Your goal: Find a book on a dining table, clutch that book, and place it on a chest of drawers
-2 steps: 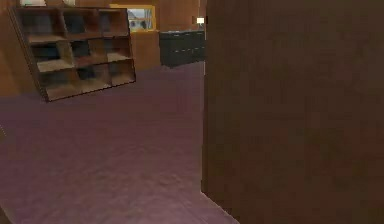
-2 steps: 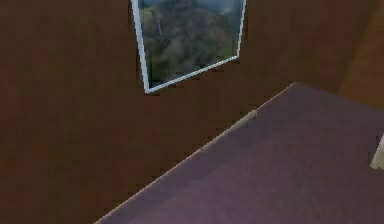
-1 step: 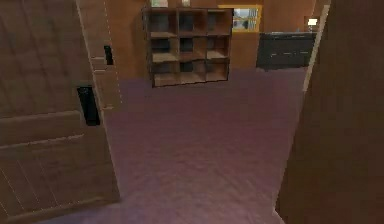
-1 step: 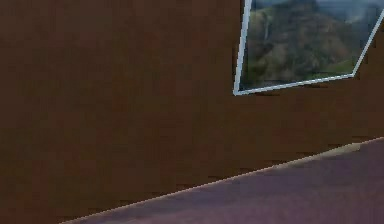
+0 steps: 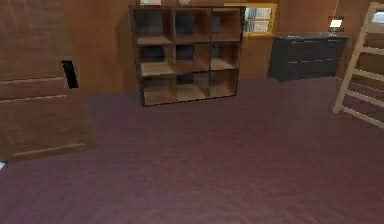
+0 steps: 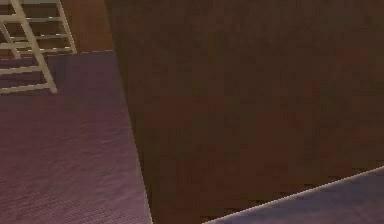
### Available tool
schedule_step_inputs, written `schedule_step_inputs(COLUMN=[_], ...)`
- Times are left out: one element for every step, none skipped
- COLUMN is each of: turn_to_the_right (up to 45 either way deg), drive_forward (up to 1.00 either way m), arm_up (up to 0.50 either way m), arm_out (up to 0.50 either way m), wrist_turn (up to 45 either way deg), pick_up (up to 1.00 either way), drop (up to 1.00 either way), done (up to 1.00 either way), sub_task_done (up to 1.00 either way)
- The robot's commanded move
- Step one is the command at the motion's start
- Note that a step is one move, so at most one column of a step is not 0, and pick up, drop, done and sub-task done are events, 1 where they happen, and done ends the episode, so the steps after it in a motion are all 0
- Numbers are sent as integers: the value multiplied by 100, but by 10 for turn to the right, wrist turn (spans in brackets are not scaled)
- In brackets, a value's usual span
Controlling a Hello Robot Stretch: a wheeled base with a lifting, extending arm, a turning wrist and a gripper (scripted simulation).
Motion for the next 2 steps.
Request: schedule_step_inputs(turn_to_the_right=[-90,0], drive_forward=[0,25], arm_up=[0,0], arm_out=[0,0], wrist_turn=[0,0], pick_up=[0,0], drop=[0,0], done=[0,0], sub_task_done=[0,0])
